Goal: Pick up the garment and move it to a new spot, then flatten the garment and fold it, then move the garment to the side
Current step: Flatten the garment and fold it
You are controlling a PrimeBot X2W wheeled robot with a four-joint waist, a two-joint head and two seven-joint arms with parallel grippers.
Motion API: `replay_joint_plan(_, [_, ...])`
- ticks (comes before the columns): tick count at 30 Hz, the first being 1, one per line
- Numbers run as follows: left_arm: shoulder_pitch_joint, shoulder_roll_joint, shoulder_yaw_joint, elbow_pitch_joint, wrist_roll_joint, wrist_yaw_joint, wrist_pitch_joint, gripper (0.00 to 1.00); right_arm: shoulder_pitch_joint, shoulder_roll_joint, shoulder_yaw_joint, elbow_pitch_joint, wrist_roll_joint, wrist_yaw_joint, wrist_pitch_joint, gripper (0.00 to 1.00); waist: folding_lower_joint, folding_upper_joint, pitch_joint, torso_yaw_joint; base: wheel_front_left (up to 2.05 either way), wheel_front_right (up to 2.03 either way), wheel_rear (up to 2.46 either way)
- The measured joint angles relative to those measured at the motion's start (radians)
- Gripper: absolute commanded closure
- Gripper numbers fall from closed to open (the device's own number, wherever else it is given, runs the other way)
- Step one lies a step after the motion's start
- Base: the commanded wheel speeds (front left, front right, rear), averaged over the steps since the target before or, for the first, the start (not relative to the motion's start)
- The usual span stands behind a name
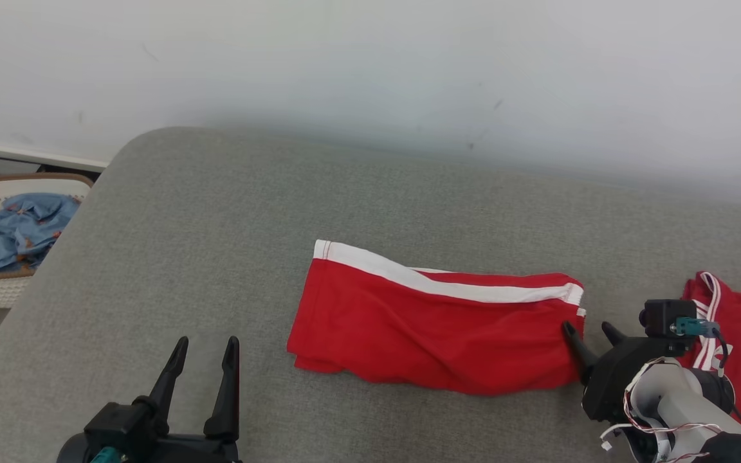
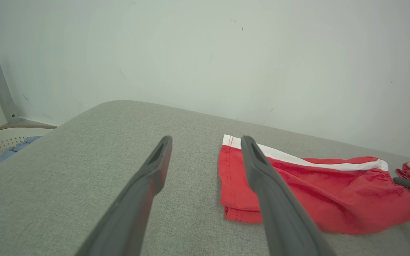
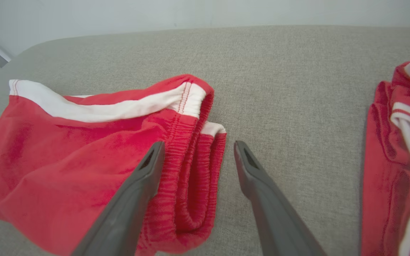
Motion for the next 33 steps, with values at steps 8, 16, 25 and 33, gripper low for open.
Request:
replay_joint_plan(8, [-0.001, -0.008, 0.015, -0.010, 0.011, 0.000, 0.000, 0.00, -0.026, 0.031, 0.027, 0.116, 0.013, -0.001, 0.109, 0.00, 0.0000, 0.0000, 0.029, 0.043, 0.00, 0.00, 0.00])
replay_joint_plan(16, [0.000, -0.017, 0.036, -0.012, 0.015, 0.000, 0.000, 0.00, -0.077, 0.048, 0.041, 0.174, 0.019, 0.006, 0.175, 0.09, 0.0000, 0.0000, 0.042, 0.048, 0.00, 0.00, 0.00])
replay_joint_plan(25, [0.026, -0.028, 0.077, -0.018, 0.021, 0.000, 0.000, 0.00, -0.115, 0.062, 0.043, 0.202, 0.025, 0.032, 0.204, 1.00, 0.0000, 0.0000, 0.049, 0.033, 0.00, 0.00, 0.00])
replay_joint_plan(33, [0.036, -0.036, 0.086, -0.018, 0.028, 0.000, 0.000, 0.00, -0.149, 0.014, 0.021, 0.238, 0.028, 0.044, 0.178, 1.00, 0.0001, 0.0000, 0.042, -0.005, 0.00, 0.00, 0.00])
